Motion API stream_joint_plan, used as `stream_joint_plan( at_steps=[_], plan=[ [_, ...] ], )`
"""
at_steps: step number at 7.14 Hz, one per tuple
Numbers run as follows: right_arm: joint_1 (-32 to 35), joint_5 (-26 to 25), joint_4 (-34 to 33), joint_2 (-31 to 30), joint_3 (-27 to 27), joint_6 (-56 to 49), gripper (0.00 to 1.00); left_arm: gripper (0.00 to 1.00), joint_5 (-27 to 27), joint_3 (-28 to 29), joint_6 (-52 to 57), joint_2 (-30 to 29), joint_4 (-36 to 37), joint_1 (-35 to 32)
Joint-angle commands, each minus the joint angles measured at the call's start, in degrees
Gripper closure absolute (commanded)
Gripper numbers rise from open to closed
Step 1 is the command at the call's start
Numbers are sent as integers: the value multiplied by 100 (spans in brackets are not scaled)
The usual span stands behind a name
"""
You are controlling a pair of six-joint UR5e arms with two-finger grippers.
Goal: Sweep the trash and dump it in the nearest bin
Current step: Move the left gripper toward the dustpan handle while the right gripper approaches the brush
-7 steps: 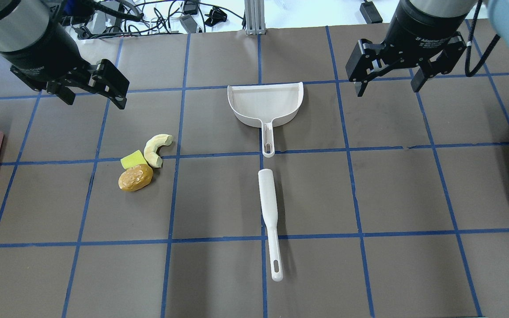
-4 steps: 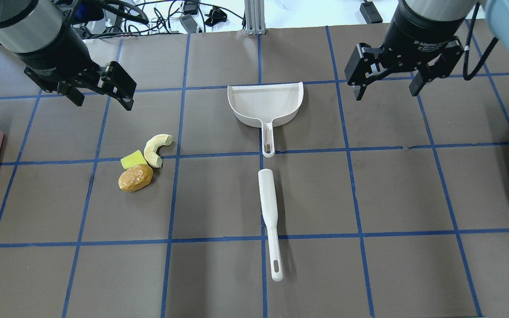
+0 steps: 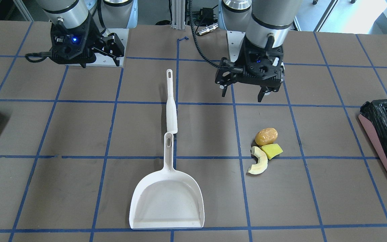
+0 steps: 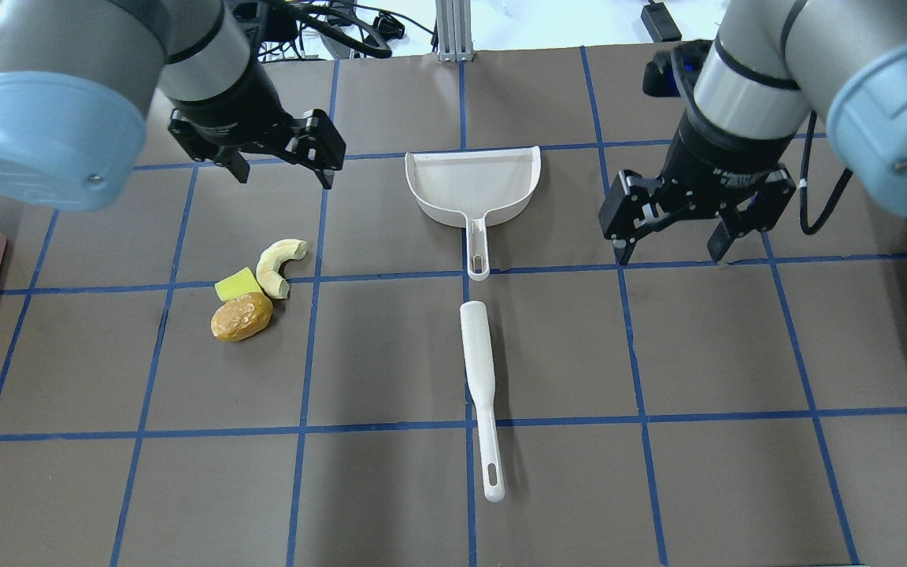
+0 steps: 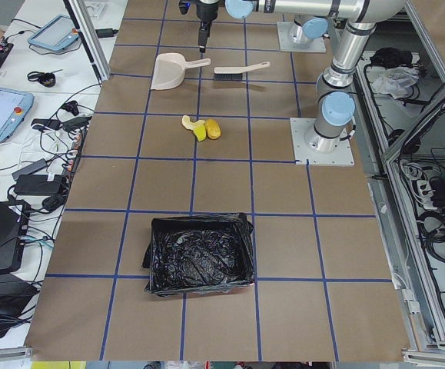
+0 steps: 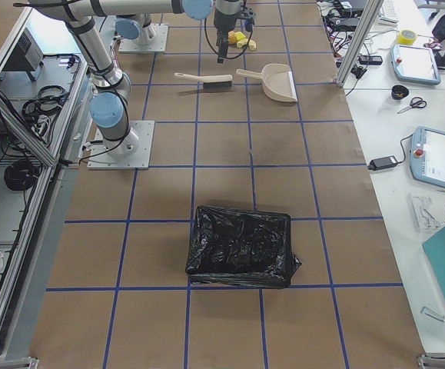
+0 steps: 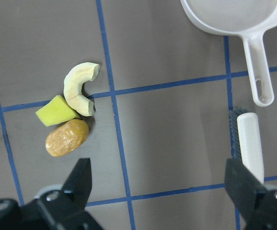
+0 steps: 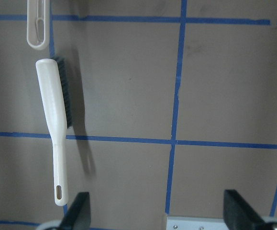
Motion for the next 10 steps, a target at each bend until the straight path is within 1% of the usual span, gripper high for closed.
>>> stream_joint_plan(
  at_steps=[1, 2, 3, 4, 6, 8, 9, 10],
  plan=[
    [9, 90, -48, -771, 1270, 91, 3, 0, -16, -132, -572, -412, 599, -534],
    [9, 64, -152, -965, 1589, 92, 4, 0, -25, -194, -671, -571, 811, -640],
    [9, 3, -180, -1011, 1827, 83, 5, 0, -34, -195, -706, -807, 1196, -702],
    [9, -24, -258, -1046, 1873, 100, 5, 0, -34, -195, -994, -1105, 1504, -789],
    [9, -68, -250, -1073, 1908, 782, 5, 0, -42, -195, -1617, -1703, 2137, -991],
    [26, -60, -250, -1116, 1934, 865, 6, 0, -42, -151, -2128, -2056, 2272, -1254],
    [87, -25, -302, -1125, 1996, 952, 10, 0, -42, -151, -2244, -2197, 2280, -1378],
    [271, -50, -468, -1126, 2057, 997, 11, 0, -69, -142, -2236, -2285, 2281, -1518]
  ],
)
